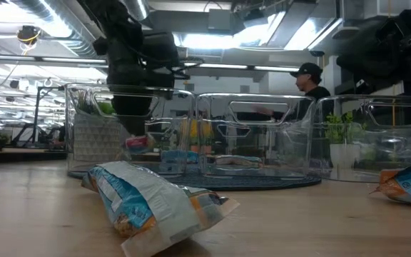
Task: Pick and place Granola Bars by type
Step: Put the red granola bar into the left transparent bin
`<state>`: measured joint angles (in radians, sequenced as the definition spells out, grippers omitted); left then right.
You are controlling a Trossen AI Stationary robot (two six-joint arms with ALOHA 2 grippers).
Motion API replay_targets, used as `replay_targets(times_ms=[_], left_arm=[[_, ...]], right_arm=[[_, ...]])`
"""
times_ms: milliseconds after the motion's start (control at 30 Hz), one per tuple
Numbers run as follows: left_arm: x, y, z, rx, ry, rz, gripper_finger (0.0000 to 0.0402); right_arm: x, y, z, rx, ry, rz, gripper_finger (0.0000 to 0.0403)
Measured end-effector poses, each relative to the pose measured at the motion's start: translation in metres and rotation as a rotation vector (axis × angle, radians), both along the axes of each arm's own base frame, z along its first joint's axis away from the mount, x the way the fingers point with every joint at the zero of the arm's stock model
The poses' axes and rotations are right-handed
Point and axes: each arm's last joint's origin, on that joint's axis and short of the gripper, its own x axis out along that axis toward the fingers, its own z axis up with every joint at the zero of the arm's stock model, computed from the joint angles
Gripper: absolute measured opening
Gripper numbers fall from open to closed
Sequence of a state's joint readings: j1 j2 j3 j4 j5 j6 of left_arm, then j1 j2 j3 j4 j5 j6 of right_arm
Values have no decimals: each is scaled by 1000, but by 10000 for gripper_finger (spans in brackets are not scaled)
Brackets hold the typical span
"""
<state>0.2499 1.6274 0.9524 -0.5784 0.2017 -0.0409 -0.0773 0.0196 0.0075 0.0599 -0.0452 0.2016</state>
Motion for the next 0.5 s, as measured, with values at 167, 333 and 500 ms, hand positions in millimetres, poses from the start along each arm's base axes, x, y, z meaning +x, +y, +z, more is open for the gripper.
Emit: replay_targets(times_ms=[167, 333, 500], left_arm=[[3, -1, -14, -13, 47, -7, 43], [5, -1, -19, -24, 64, 4, 50], [5, -1, -20, -31, 65, 14, 60]], right_arm=[[0, 0, 0, 0, 5, 0, 8], [0, 0, -2, 1, 18, 0, 8], [0, 0, -3, 2, 32, 0, 8]])
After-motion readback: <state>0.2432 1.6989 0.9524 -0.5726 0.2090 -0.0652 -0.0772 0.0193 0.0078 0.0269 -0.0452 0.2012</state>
